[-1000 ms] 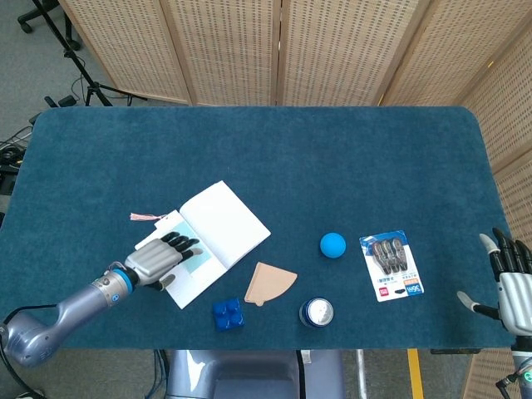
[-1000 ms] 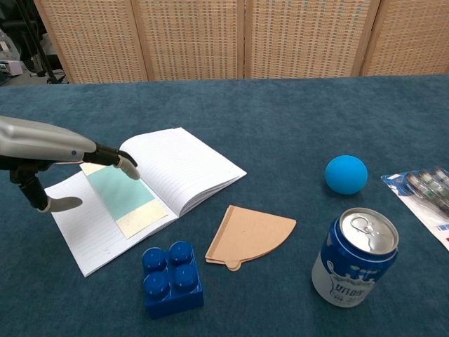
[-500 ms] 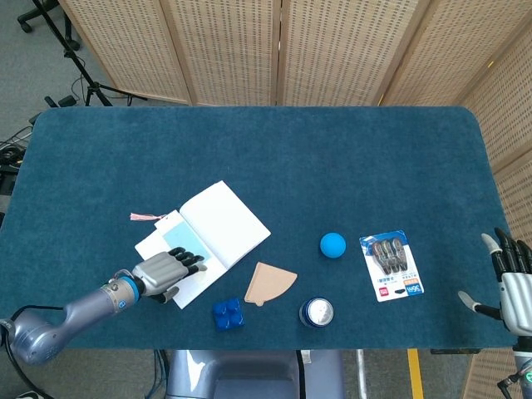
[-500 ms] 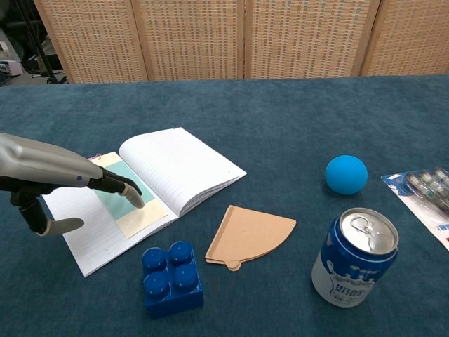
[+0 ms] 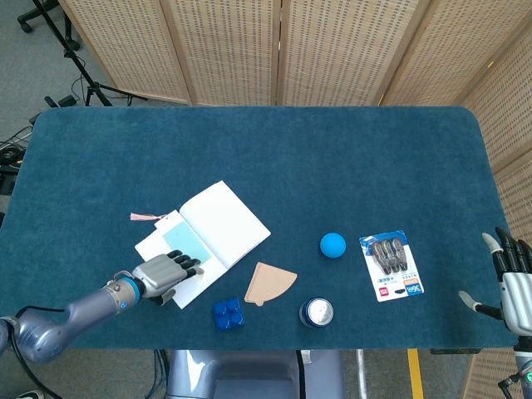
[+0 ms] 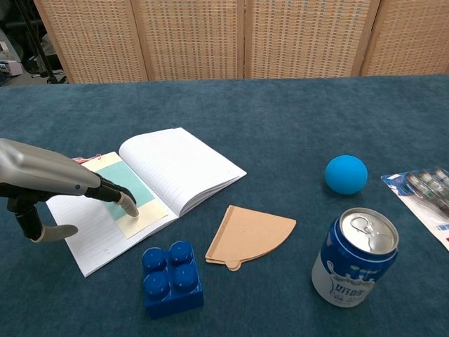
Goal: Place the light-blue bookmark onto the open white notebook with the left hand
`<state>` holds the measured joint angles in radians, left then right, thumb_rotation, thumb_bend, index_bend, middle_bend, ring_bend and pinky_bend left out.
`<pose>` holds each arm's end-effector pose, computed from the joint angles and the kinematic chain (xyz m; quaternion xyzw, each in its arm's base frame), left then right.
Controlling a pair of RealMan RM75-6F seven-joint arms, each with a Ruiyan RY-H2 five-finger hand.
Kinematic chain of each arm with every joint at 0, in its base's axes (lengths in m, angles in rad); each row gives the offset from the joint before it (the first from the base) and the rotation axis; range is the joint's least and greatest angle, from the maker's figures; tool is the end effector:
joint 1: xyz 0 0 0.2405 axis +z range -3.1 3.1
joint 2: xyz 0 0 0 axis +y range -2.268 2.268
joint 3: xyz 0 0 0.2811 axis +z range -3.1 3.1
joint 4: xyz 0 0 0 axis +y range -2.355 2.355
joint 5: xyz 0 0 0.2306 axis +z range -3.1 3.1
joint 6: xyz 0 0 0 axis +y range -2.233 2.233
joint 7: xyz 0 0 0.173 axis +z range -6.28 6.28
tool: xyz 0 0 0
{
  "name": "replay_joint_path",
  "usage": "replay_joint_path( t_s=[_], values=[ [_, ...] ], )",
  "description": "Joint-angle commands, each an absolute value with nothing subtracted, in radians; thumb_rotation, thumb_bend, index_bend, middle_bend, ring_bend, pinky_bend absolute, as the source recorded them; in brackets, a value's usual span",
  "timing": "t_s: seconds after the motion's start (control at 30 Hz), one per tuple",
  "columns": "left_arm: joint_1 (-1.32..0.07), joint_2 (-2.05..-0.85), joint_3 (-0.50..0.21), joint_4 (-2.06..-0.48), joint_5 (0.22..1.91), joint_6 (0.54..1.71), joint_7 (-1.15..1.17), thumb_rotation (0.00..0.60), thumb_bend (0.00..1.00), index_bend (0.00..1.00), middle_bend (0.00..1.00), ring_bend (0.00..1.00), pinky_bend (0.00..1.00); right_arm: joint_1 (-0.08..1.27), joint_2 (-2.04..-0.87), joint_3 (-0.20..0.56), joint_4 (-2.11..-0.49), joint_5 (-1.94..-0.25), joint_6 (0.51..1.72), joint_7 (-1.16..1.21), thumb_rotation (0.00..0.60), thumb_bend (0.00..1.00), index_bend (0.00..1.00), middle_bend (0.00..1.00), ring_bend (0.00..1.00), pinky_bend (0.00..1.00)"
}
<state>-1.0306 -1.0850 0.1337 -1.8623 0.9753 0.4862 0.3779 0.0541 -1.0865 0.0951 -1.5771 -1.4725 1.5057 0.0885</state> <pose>-0.1767 0.3251 -0.0007 -0.8959 -0.3534 -0.0953 0.2516 -0.3559 -0.2136 0.1798 0.5604 -0.3878 0.4049 0.6095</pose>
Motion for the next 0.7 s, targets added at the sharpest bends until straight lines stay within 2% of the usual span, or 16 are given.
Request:
replay_joint_path(
  t_s=[0.03, 0.7],
  values=[
    [-1.044, -1.092, 0.152, -1.861, 0.953, 0.503, 0.395, 0.6, 0.59, 0.0, 0.0, 0.0, 0.0, 0.054, -1.087, 0.095, -1.577, -1.473, 1.506, 0.088, 0.6, 0.16, 0.0, 0.0, 0.0, 0.0],
    [-1.087, -1.121, 0.19, -1.875, 0.905, 0.548, 0.419, 0.6, 0.59, 0.0, 0.0, 0.0, 0.0, 0.054, -1.087, 0.096, -1.579, -1.473, 1.508, 0.086, 0.6, 0.16, 0.0, 0.0, 0.0, 0.0]
  ],
)
